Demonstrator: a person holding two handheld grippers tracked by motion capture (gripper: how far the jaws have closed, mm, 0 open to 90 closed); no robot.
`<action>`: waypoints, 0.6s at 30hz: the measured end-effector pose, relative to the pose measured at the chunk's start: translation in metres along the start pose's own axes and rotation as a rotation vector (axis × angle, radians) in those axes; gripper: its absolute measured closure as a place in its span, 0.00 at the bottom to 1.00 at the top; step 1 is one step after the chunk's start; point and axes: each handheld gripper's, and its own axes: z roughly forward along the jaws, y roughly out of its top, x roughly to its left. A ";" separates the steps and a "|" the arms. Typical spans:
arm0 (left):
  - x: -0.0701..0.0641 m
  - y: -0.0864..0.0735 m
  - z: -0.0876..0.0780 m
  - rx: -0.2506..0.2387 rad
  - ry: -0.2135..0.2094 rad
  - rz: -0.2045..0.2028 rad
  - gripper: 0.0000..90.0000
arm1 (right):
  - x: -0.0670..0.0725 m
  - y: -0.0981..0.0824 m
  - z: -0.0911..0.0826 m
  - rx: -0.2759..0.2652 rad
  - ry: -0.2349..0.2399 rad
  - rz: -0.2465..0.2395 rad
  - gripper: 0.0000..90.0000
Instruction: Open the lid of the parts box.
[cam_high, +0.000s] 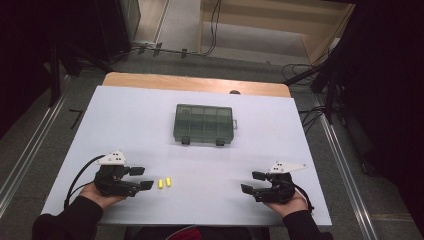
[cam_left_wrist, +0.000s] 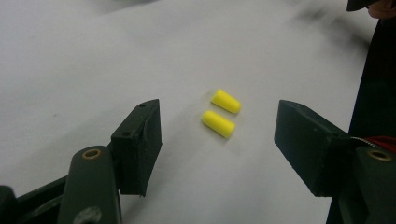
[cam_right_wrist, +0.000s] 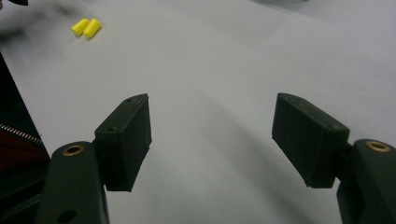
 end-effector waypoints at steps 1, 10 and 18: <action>0.000 0.000 0.000 0.002 0.001 0.003 0.36 | 0.000 0.000 0.000 -0.001 0.001 -0.002 0.30; -0.001 0.001 0.000 0.002 -0.003 0.010 0.36 | -0.002 0.000 0.001 0.003 0.007 0.000 0.30; 0.000 0.001 0.000 0.001 -0.005 0.003 0.36 | -0.004 0.001 0.001 -0.001 0.005 0.016 0.27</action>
